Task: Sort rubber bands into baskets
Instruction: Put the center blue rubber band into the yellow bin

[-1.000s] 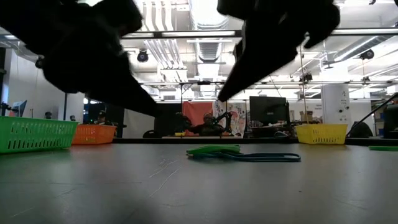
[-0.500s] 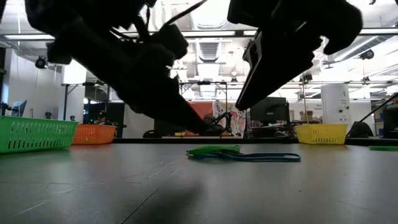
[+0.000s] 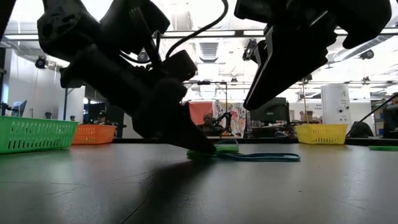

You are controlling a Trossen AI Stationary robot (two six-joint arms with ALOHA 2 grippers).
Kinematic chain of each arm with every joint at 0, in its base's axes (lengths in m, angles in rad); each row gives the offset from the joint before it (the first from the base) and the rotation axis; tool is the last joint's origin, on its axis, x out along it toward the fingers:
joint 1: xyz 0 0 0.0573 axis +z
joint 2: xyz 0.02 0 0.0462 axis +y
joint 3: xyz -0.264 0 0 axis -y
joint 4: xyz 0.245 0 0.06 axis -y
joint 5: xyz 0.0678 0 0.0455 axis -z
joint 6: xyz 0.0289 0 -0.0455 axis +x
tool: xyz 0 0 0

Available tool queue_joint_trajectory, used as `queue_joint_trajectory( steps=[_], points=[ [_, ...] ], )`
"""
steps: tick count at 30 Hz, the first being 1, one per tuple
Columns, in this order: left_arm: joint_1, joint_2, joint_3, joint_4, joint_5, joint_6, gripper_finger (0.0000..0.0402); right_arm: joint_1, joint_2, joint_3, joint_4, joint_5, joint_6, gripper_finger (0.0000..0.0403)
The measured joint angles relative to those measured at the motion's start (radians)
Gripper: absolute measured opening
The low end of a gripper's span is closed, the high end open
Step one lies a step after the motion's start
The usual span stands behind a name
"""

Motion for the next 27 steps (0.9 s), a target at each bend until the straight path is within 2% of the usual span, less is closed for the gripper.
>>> queue_joint_trajectory(
  steps=[10, 27],
  points=[
    [-0.002, -0.013, 0.0, 0.012, 0.01, -0.001, 0.0077, 0.0, 0.0, -0.001, 0.001, 0.0, 0.0, 0.0073],
    [-0.002, 0.003, -0.003, 0.003, 0.009, 0.012, 0.0077, 0.0, 0.0, -0.002, 0.001, 0.0, 0.014, 0.0068]
  ],
)
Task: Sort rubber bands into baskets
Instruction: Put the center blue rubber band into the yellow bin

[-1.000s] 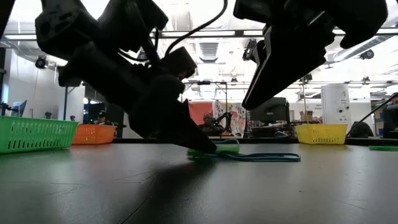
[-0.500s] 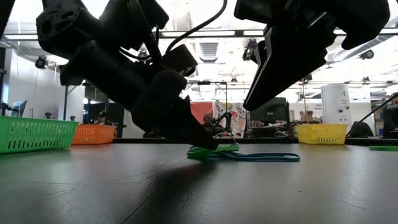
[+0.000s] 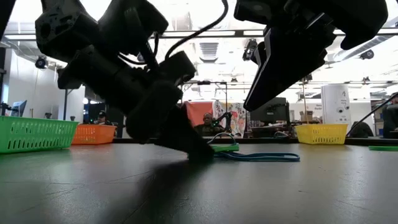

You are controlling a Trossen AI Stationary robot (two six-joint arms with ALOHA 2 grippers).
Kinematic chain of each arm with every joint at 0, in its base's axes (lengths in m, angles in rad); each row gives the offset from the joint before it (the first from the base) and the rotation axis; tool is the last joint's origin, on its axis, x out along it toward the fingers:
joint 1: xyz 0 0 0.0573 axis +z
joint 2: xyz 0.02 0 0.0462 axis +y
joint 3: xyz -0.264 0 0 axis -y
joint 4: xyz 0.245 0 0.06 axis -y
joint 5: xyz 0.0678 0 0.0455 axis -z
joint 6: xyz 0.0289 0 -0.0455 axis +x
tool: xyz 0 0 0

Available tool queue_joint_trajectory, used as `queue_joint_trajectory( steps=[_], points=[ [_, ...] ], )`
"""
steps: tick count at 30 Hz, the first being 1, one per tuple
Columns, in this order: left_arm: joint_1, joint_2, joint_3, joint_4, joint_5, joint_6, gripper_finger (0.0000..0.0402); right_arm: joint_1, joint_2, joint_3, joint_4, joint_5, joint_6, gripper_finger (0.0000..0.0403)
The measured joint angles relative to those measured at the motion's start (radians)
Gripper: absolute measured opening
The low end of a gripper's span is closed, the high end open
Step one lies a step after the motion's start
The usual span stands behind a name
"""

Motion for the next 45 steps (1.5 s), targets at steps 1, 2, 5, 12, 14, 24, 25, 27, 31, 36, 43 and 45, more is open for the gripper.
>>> queue_joint_trajectory(
  steps=[1, 2, 5, 12, 14, 24, 25, 27, 31, 36, 43, 45],
  points=[
    [0.0, 0.0, 0.0, 0.0, 0.0, 0.0, 0.0077, 0.0, 0.0, 0.0, -0.001, 0.0, 0.0, 0.0068],
    [0.0, 0.002, 0.002, 0.002, -0.001, 0.0, 0.0077, 0.0, 0.0, 0.0, -0.001, 0.0, 0.0, 0.0068],
    [0.0, 0.013, 0.003, 0.006, -0.001, -0.006, 0.0077, 0.0, 0.0, -0.001, -0.004, 0.0, 0.001, 0.0068],
    [0.001, 0.015, 0.003, 0.021, -0.001, -0.024, 0.0016, 0.0, 0.0, -0.001, -0.022, 0.002, 0.001, 0.0068],
    [0.002, 0.013, 0.004, 0.018, -0.001, -0.027, 0.0006, 0.0, 0.0, -0.001, -0.023, 0.002, 0.001, 0.0068],
    [0.007, -0.105, 0.08, -0.085, 0.0, 0.005, 0.0, 0.0, -0.002, 0.003, -0.088, 0.002, 0.035, 0.0068],
    [0.011, -0.12, 0.092, -0.113, 0.0, 0.009, 0.0, 0.0, -0.002, 0.003, -0.093, 0.0, 0.04, 0.0068],
    [0.024, -0.149, 0.107, -0.178, 0.0, 0.01, 0.0, 0.002, -0.002, 0.003, -0.107, 0.0, 0.052, 0.0068],
    [0.045, -0.194, 0.116, -0.28, -0.003, 0.007, 0.0, 0.009, -0.002, 0.003, -0.119, 0.001, 0.073, 0.0068],
    [0.041, -0.293, 0.119, -0.301, -0.002, -0.011, 0.0, 0.015, -0.002, 0.0, -0.126, 0.002, 0.08, 0.0068],
    [0.045, -0.442, 0.119, -0.445, -0.002, -0.013, 0.0, 0.015, -0.002, -0.002, -0.123, 0.038, 0.079, 0.0068],
    [0.045, -0.455, 0.114, -0.456, -0.002, -0.018, 0.0, 0.015, -0.002, -0.002, -0.124, 0.052, 0.079, 0.0068]
  ],
)
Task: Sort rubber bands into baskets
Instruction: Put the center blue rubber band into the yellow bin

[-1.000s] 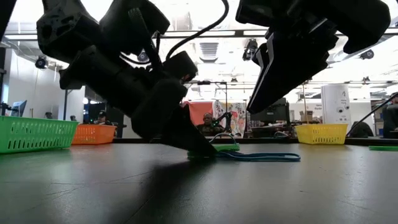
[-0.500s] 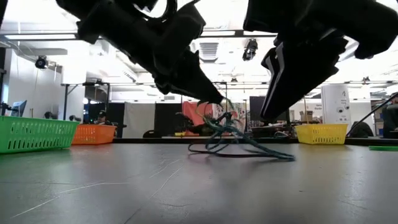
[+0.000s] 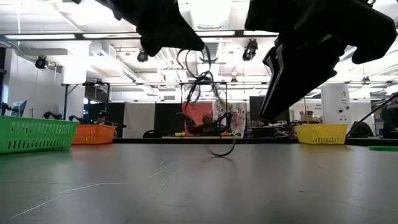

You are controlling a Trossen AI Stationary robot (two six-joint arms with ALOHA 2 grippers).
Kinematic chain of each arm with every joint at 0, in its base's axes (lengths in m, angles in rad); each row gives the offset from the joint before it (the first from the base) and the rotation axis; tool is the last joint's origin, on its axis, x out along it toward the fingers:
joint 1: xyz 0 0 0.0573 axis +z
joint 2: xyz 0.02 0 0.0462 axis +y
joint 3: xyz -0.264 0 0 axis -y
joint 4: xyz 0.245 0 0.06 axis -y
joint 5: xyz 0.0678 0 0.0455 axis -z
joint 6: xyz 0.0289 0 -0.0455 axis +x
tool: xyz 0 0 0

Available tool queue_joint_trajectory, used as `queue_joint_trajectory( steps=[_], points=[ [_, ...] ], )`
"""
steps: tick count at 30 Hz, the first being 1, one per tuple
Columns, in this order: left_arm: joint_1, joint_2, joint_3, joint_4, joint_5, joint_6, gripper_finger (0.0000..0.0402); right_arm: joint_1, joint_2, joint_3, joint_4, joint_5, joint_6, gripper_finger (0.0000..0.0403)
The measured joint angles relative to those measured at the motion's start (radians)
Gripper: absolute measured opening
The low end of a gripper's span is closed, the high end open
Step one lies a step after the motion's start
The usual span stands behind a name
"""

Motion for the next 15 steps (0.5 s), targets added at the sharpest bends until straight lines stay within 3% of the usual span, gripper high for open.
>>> queue_joint_trajectory(
  steps=[8, 15],
  points=[
    [-0.001, 0.129, -0.043, 0.026, 0.019, -0.121, 0.0, 0.0, 0.0, 0.0, 0.005, 0.002, -0.007, 0.0068],
    [-0.025, 0.258, -0.01, 0.172, 0.212, -0.121, 0.0, 0.0, 0.0, 0.001, 0.009, 0.002, -0.007, 0.0068]
  ],
)
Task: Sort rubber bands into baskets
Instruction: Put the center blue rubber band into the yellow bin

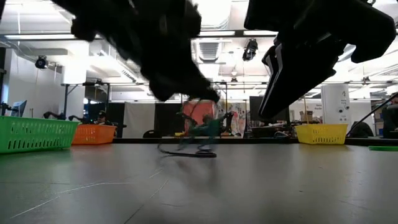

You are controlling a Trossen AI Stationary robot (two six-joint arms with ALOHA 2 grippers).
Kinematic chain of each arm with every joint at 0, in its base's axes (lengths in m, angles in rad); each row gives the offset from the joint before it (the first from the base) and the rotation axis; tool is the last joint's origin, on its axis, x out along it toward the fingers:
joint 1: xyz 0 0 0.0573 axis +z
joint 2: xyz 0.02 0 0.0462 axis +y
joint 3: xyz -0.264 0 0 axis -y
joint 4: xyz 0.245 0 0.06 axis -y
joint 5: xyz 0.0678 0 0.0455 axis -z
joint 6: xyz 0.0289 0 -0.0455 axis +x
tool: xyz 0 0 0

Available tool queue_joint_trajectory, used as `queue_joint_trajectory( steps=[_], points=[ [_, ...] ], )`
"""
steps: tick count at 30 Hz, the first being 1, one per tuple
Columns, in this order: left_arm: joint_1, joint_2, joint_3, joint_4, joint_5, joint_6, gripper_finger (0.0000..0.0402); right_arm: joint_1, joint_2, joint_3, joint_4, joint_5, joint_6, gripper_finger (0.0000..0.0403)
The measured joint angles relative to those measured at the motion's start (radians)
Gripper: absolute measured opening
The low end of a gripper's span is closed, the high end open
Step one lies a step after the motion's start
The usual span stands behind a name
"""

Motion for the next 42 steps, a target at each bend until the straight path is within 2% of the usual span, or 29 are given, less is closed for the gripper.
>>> queue_joint_trajectory(
  steps=[6, 11, 15, 22, 26, 31, 35, 42],
  points=[
    [-0.074, 0.039, 0.068, 0.0, 0.04, 0.071, 0.0, 0.0, 0.0, 0.0, -0.001, 0.0, 0.0, 0.0068],
    [-0.109, 0.101, 0.095, -0.012, 0.021, 0.049, 0.0012, 0.0, 0.0, 0.0, -0.002, 0.0, 0.0, 0.0068],
    [-0.107, 0.137, 0.114, -0.02, 0.012, 0.041, 0.0052, 0.0, 0.0, 0.0, 0.0, -0.001, 0.0, 0.0068],
    [-0.114, 0.155, 0.151, -0.089, 0.015, 0.048, 0.0147, 0.0, 0.0, -0.001, 0.0, -0.002, 0.0, 0.0068],
    [-0.139, 0.155, 0.165, -0.172, 0.028, 0.08, 0.0173, 0.0, 0.0, -0.002, 0.0, -0.002, -0.001, 0.0068],
    [-0.168, 0.155, 0.164, -0.198, 0.023, 0.083, 0.017, -0.001, 0.0, -0.003, 0.0, -0.002, -0.001, 0.0068],
    [-0.167, 0.171, 0.16, -0.193, -0.117, 0.089, 0.0156, -0.001, 0.0, -0.004, 0.0, -0.002, 0.0, 0.0068],
    [-0.169, 0.257, 0.206, -0.069, -0.051, 0.117, 0.0128, 0.0, 0.0, -0.004, 0.002, -0.001, -0.001, 0.0068]
  ],
)
